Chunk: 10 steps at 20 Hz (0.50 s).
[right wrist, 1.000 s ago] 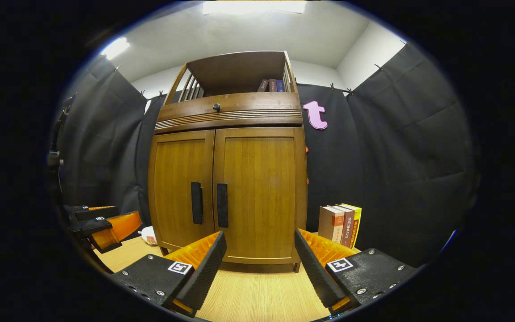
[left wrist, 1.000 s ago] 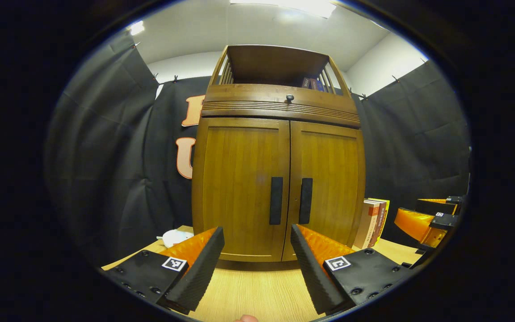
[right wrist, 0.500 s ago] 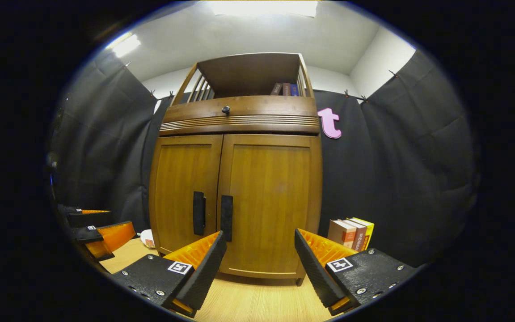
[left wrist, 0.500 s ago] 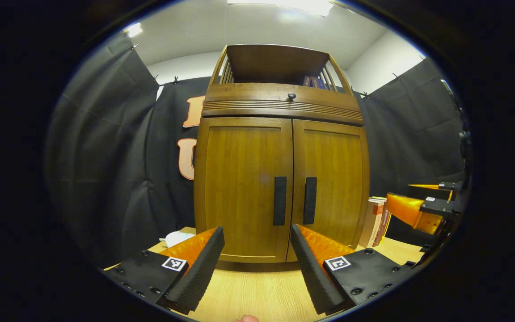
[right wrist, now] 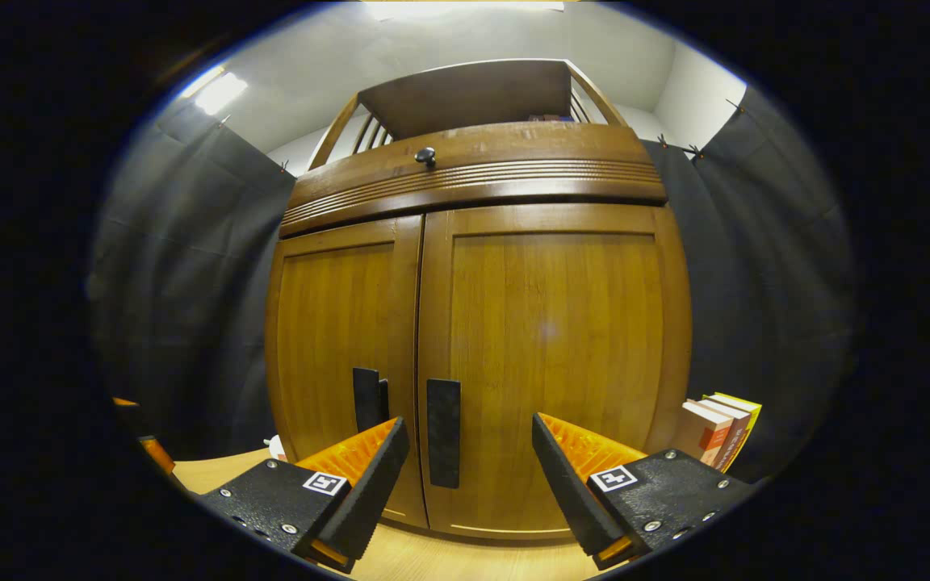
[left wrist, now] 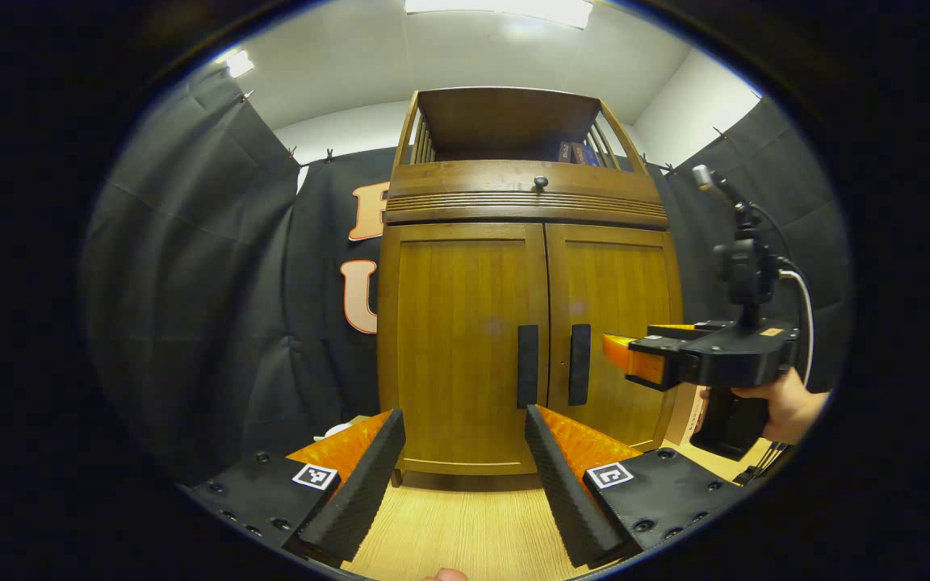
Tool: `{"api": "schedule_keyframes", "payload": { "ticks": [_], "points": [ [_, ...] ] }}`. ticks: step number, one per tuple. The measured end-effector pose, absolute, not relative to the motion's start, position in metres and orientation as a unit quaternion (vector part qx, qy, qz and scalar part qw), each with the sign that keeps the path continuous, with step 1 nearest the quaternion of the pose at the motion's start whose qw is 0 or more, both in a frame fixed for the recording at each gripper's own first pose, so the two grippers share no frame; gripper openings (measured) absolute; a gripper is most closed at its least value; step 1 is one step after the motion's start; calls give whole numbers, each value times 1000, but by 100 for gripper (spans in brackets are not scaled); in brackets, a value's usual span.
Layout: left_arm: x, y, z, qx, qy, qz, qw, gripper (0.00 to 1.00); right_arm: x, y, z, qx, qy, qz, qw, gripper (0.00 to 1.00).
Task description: Open the right door of the double-door shoe cabinet with the right hand, and open the left door with the left hand.
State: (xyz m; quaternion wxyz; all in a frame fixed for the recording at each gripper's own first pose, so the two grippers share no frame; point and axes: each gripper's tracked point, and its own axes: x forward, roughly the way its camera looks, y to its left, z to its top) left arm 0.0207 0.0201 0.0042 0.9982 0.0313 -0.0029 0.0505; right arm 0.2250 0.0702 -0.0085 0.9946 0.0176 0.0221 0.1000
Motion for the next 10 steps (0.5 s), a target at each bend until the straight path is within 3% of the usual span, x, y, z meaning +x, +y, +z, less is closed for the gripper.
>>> {"api": "schedule_keyframes", "payload": {
  "ticks": [7,9,10],
  "points": [
    [14,39,-2,22,3,74,997,94,292,96,-58,30,88,99,991,96],
    [16,43,-4,20,4,78,997,96,299,104,-67,30,100,103,989,84],
    [17,46,-4,19,5,81,997,99,298,103,-68,24,102,95,990,71]
  ]
}}
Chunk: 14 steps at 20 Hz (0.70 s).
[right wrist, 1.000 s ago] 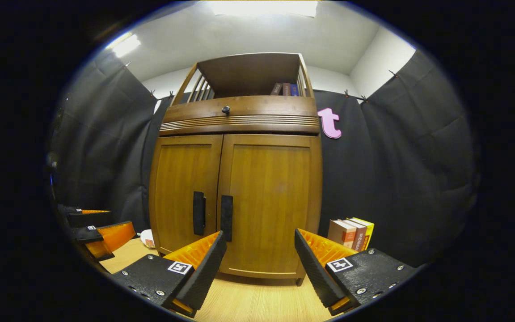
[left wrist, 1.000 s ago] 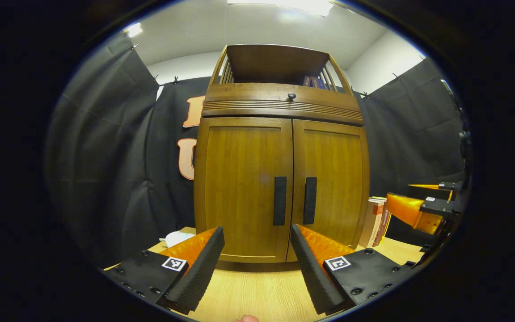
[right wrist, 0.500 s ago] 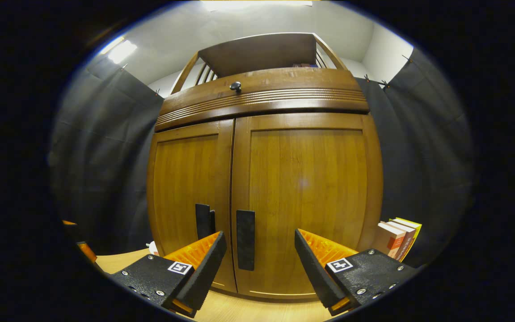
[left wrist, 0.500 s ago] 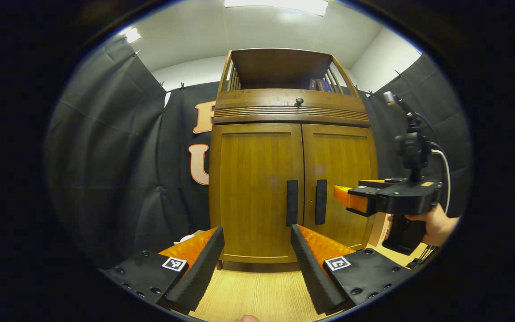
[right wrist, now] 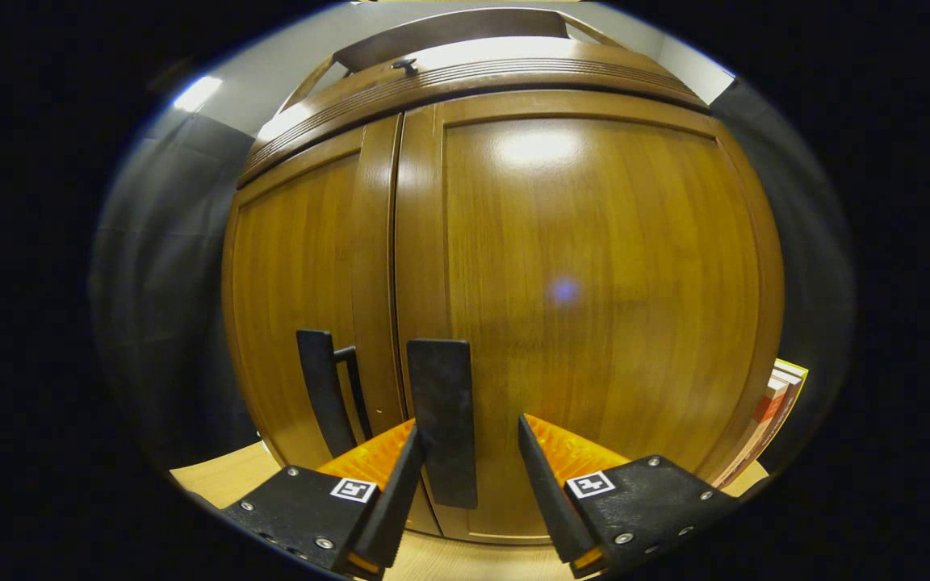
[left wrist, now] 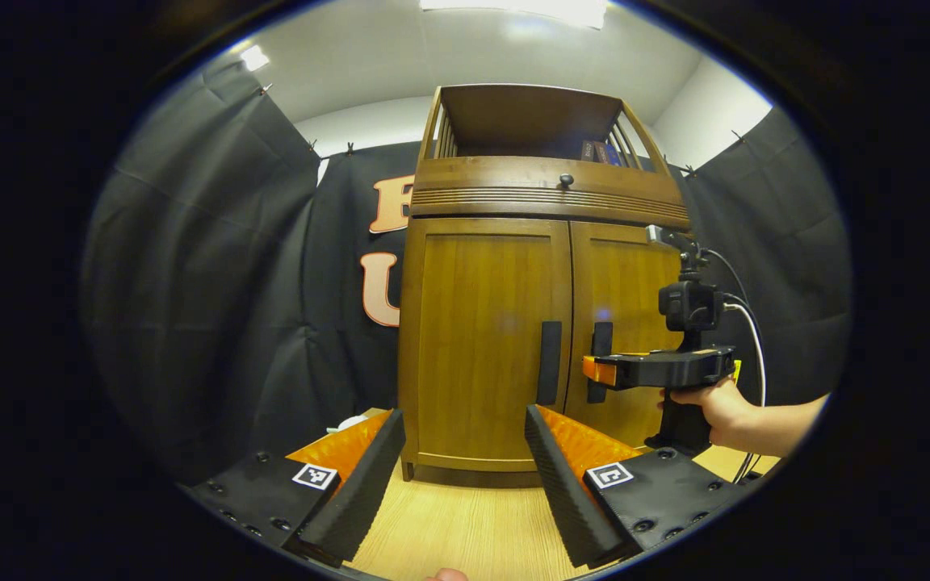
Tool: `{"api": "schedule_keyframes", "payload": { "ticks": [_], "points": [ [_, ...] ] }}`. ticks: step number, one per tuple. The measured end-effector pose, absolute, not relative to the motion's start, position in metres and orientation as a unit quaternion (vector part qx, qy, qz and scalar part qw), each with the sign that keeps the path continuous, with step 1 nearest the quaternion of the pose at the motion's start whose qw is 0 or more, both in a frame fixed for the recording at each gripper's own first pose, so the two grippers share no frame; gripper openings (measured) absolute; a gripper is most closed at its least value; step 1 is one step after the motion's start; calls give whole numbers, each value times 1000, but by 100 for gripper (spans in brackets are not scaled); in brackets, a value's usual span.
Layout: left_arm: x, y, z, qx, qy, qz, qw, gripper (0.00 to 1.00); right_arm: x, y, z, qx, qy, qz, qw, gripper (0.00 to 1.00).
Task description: Open the right door of the double-door shoe cabinet with the right hand, and open the left door with the left hand.
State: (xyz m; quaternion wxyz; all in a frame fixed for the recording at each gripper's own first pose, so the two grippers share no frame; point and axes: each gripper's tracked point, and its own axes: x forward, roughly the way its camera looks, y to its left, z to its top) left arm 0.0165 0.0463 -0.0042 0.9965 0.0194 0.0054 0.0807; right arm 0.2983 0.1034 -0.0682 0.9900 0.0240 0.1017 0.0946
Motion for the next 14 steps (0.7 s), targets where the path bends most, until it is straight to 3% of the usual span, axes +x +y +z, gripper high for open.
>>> {"api": "schedule_keyframes", "payload": {
  "ticks": [2,3,4,6,8,11,14],
  "points": [
    [16,49,-5,17,7,86,996,99,303,110,-67,3,86,105,991,69],
    [17,50,-6,16,8,88,996,99,301,112,-74,-5,90,103,991,52],
    [17,52,-7,15,9,89,996,99,302,114,-75,-9,83,95,992,41],
    [18,55,-9,15,10,92,996,96,301,111,-75,-2,77,85,993,35],
    [17,55,-10,12,13,91,996,99,301,114,-75,29,80,86,993,30],
    [14,54,-9,13,11,87,996,94,301,114,-76,18,84,86,993,27],
    [10,54,-7,21,10,86,996,99,300,113,-77,18,87,84,992,26]
  ]
}}
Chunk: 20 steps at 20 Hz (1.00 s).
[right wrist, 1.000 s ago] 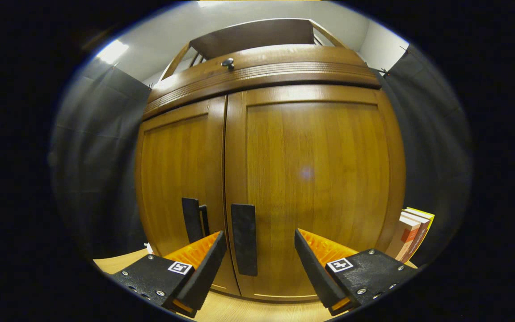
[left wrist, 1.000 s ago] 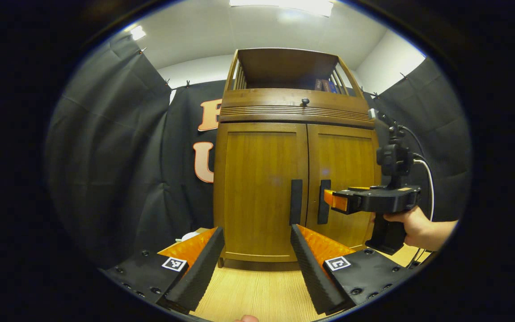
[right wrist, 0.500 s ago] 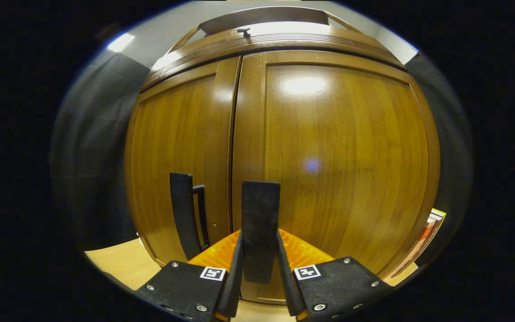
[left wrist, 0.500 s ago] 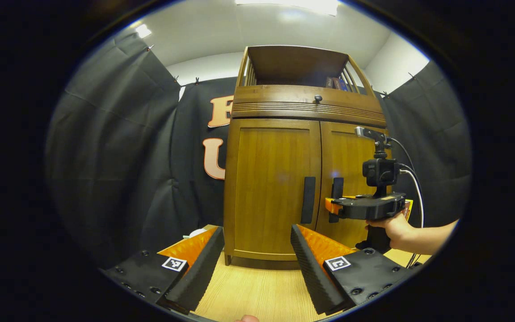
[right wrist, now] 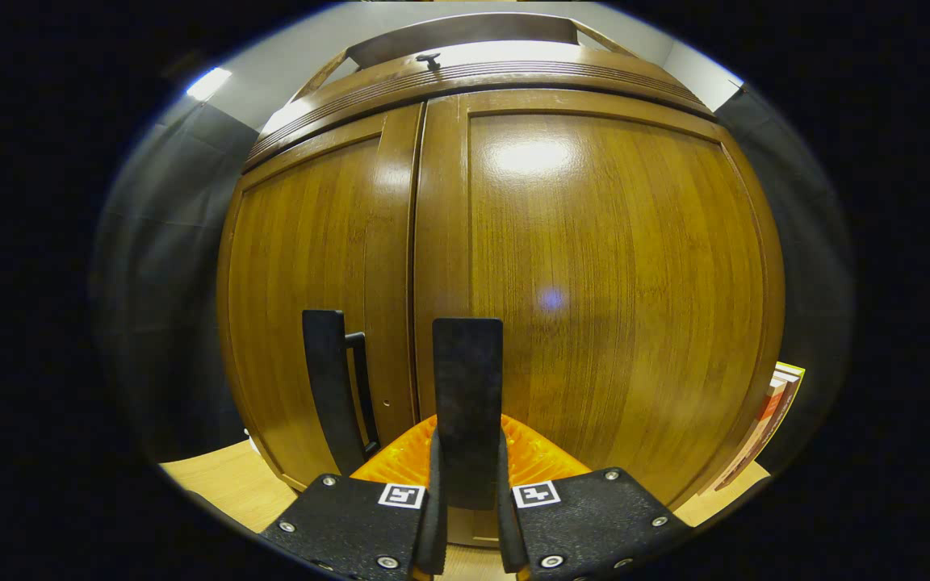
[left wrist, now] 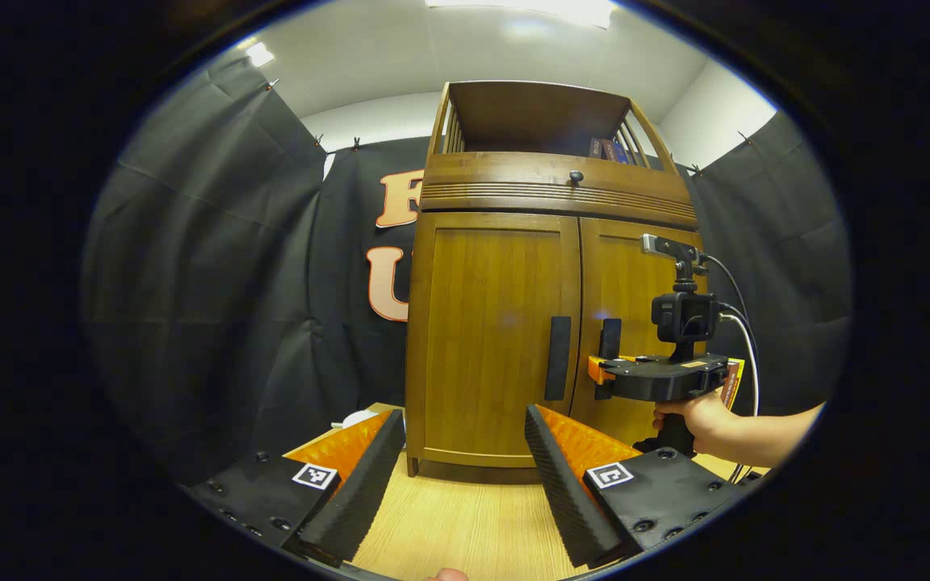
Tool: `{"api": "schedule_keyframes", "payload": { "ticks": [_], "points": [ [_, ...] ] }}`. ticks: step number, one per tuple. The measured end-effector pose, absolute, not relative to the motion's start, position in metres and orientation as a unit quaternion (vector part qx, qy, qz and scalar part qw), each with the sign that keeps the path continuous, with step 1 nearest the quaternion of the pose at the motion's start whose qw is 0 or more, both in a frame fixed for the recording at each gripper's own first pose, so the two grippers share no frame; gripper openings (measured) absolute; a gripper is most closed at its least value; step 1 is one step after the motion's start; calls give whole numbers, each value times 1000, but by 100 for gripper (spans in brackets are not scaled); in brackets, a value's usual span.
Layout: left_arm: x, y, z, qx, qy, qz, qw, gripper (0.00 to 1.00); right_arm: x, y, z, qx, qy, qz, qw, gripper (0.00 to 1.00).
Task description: Open the right door of the double-door shoe cabinet with the right hand, and open the left door with the left hand.
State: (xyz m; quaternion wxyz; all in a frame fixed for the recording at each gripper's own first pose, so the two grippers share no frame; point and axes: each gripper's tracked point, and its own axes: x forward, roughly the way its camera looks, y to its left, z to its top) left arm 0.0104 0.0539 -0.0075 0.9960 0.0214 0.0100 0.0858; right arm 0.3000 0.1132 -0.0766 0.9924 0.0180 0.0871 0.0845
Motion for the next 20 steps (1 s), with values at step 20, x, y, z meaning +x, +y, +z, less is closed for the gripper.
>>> {"api": "schedule_keyframes", "payload": {
  "ticks": [20],
  "points": [
    [-3,18,-14,28,19,36,999,97,107,3,-55,-14,85,82,993,25]
  ]
}}
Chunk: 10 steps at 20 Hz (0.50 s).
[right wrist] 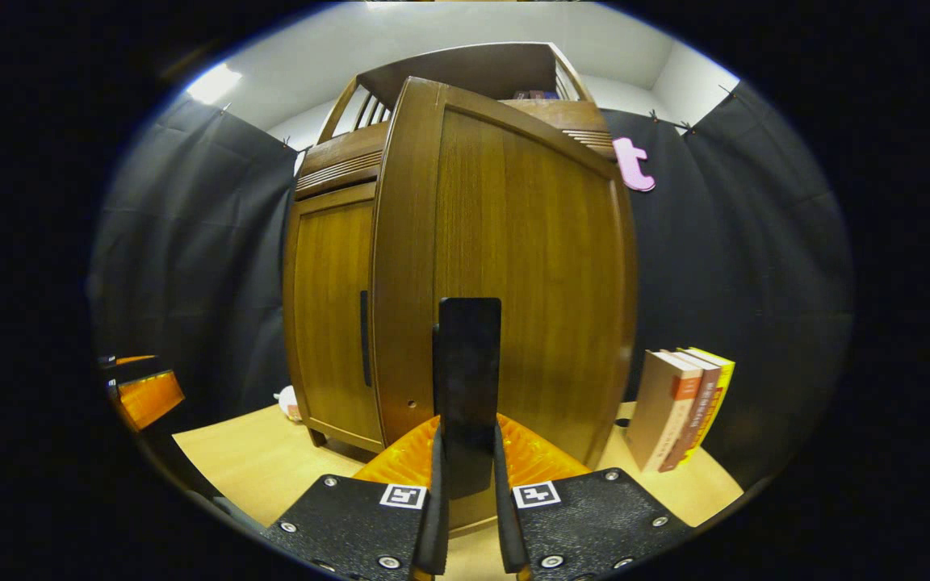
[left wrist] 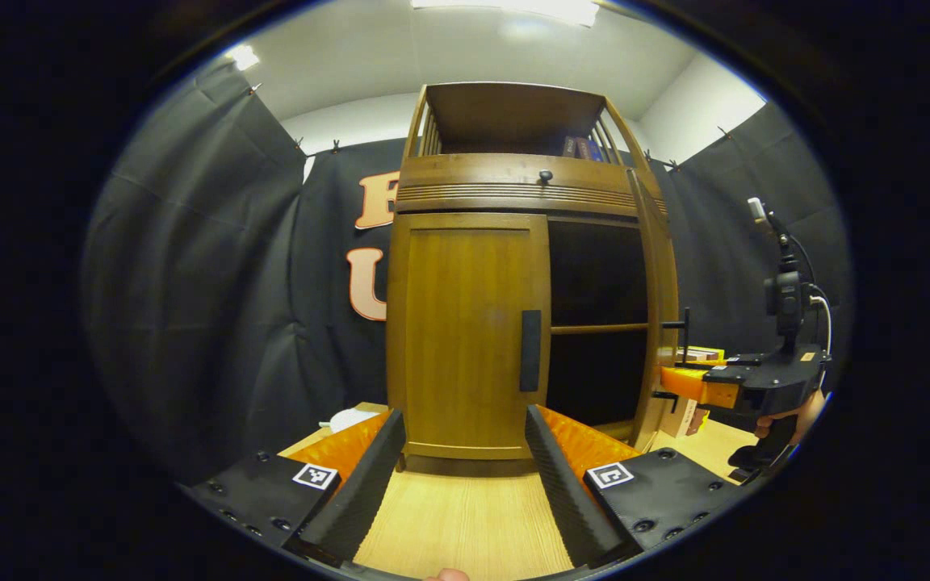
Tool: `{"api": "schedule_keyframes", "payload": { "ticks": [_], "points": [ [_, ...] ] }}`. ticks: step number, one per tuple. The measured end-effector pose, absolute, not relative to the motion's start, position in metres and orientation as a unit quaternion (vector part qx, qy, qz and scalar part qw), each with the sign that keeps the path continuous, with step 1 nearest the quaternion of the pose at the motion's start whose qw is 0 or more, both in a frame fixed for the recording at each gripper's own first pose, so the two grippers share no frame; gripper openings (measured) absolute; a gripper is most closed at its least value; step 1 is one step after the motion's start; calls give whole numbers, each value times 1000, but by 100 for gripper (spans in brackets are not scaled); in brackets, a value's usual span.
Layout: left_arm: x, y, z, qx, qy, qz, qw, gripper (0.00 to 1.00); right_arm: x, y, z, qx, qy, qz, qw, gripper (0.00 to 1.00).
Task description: Open the right door of the double-door shoe cabinet with the right hand, and open the left door with the left hand.
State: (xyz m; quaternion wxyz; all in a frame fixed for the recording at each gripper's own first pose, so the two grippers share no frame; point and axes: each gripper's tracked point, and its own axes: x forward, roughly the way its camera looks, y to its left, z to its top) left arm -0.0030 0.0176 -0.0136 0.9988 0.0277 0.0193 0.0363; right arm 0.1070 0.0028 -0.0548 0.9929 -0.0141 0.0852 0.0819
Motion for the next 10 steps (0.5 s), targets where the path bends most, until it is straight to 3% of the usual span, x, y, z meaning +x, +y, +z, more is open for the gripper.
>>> {"api": "schedule_keyframes", "payload": {
  "ticks": [2,6,10],
  "points": [
    [1,7,-15,24,20,22,999,94,87,-33,-51,-26,77,47,996,20],
    [12,-19,-20,17,23,-15,999,96,75,-92,-48,-17,76,-2,997,8],
    [16,-40,-23,14,24,-40,999,94,64,-147,-46,-10,74,-39,996,1]
  ]
}}
